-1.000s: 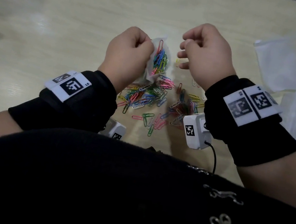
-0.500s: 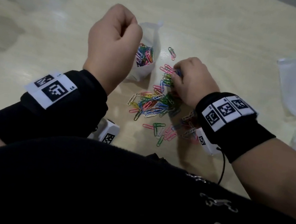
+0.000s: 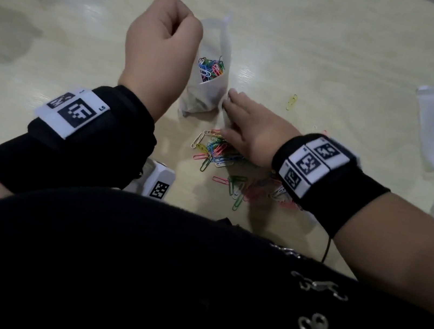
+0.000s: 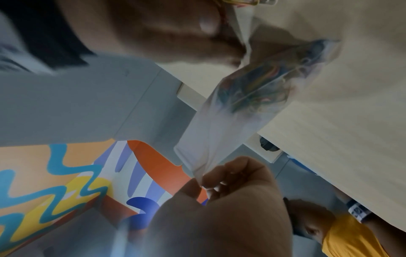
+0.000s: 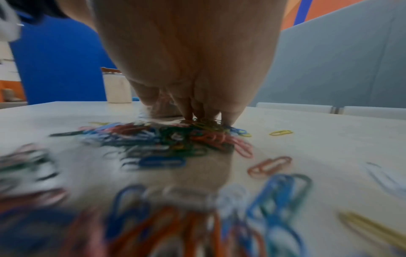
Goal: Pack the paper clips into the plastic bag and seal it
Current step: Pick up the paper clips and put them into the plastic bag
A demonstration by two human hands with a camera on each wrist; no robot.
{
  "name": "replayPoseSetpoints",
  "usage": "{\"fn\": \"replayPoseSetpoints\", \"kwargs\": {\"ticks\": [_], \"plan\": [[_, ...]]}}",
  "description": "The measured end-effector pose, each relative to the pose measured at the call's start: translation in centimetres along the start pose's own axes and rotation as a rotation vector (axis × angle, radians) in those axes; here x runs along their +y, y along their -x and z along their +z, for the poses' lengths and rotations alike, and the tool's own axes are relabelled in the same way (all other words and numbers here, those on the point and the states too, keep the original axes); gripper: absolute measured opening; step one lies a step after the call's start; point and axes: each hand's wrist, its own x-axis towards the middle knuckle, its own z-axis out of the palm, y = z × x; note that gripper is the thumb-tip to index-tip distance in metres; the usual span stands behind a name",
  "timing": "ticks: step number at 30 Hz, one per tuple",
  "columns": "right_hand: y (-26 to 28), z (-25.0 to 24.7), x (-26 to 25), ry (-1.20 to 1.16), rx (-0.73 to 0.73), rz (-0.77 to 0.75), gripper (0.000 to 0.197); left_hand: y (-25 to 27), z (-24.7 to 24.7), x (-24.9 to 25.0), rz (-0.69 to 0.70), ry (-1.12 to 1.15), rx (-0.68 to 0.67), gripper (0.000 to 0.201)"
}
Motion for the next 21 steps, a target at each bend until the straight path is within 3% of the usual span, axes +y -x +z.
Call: {"fn": "replayPoseSetpoints", "kwargs": {"ticks": [5,7,11,14,16,21], "plan": [[2.8,0.2,-0.1,0.049,0.082,-0.049,0.052,-0.1,-0.2,0.0,-0.006,0.001,-0.004,0.009],[2.4,0.5,-1.7,0.08,0.119,-0.164,0.057,0.0,-0.1,0.1,-0.003,-0.008,-0.02,0.01],[1.1,2.6,-4.9,0.377,-0.182,-0.241,0.072,0.2,0.0,0.2,0.002,-0.04,-0.058,0.012],[2.0,3.6,-4.6,0.453,-0.227,-0.209,0.064,0.4,0.1,0.3,0.01,-0.051,-0.078,0.012],[3.3,4.4,-2.9,0.437,-0.173,-0.153,0.059,0.7,0.3,0.3,0.018,-0.056,-0.1,0.012],[6.9,4.5,0.9,0.407,0.117,-0.162,0.051,1.7,1.2,0.5,0.023,-0.066,-0.147,0.011]]}}
